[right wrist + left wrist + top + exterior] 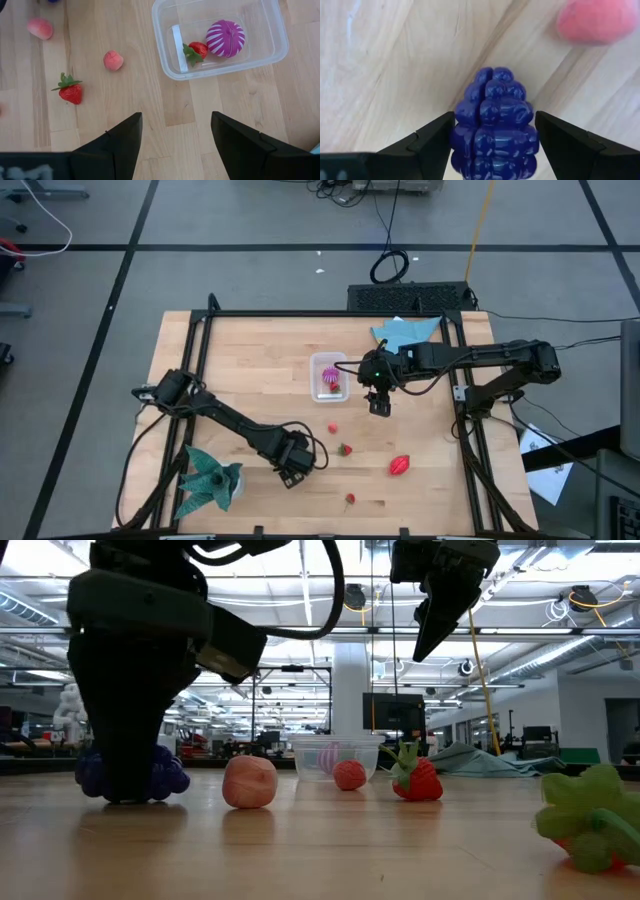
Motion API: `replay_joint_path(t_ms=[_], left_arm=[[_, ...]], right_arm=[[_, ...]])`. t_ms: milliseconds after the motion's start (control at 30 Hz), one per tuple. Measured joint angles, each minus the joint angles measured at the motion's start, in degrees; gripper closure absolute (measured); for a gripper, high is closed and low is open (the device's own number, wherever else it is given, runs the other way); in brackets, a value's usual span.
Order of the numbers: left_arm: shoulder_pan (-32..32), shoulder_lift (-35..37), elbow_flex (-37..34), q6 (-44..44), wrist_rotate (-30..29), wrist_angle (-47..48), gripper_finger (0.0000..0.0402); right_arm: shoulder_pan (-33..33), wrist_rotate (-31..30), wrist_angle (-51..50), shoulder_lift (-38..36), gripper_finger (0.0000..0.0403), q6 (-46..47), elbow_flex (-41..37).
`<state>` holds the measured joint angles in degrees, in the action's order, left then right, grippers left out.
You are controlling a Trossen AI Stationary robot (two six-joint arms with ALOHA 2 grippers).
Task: Pick and placing Produce into tupperware
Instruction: Put the purple grapes into the transparent bin
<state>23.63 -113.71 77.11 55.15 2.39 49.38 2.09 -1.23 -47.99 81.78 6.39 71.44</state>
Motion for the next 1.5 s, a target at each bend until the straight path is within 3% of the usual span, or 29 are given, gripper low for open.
replay_joint_path(t_ms=[500, 867, 1100, 1500], left_arm=[[-0.03, 0.13, 1.11, -0.75, 0.13, 0.69, 0.0121], [-0.03, 0.22, 1.12, -1.87, 0.20, 1.06, 0.0195], [-0.03, 0.22, 1.12, -1.94, 0.15, 1.08, 0.0175], [-0.19, 1.74, 1.10, -2.34, -0.52, 1.48, 0.0181]], right_arm=[[-0.01, 0.00, -0.04, 0.00, 0.0176, 0.00, 0.00], [0.01, 0.01, -0.04, -0.02, 0.0176, 0.00, 0.00], [0.00, 0.02, -0.04, -0.02, 0.0176, 0.00, 0.00], [0.01, 0.00, -0.04, -0.02, 0.0176, 0.00, 0.00]])
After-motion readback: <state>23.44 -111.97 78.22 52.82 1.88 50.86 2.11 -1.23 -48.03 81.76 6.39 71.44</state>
